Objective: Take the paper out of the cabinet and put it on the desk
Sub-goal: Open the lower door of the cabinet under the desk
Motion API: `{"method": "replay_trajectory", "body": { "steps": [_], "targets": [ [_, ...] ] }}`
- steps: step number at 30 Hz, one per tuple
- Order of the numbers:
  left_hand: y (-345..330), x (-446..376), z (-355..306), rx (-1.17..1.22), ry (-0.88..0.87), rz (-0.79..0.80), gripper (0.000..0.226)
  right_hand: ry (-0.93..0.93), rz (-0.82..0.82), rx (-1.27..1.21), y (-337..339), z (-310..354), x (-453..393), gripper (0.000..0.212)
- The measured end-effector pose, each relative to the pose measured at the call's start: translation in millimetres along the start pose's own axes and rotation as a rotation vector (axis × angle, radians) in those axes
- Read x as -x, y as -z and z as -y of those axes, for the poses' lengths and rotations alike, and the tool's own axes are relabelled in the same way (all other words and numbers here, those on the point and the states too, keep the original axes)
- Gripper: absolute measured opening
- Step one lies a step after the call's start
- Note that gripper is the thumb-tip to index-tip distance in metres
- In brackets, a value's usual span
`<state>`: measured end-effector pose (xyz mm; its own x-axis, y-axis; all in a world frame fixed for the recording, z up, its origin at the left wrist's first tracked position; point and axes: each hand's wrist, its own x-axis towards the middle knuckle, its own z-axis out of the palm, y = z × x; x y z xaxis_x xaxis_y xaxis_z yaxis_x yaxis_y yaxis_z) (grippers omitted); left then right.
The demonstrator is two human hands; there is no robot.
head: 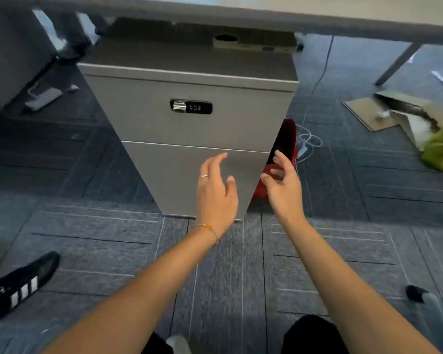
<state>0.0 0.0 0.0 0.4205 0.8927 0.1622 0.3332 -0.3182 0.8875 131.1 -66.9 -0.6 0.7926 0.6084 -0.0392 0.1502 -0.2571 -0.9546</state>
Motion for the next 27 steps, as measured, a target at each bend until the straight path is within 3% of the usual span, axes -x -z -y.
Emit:
{"method": "replay_trajectory", "body": {
  "steps": [7,13,19,27],
  "targets": [
    [-12,1,33,-0.487,-0.206,-0.023,0.065,0.218,0.058,0.060,-14,-25,-16,0.063],
    [-7,13,47,-0.885,-0.281,0.068,0.077,0.216,0.036,0.092,-17,-32,-24,0.068],
    [2,28,31,-0.926,-0.378,0.082,0.082,0.199,0.078,0.083,-2,-28,-11,0.060],
    [23,63,14,-0.931,-0.648,0.189,0.089,0.357,0.169,0.243,29,-33,38,0.037]
  ]
}}
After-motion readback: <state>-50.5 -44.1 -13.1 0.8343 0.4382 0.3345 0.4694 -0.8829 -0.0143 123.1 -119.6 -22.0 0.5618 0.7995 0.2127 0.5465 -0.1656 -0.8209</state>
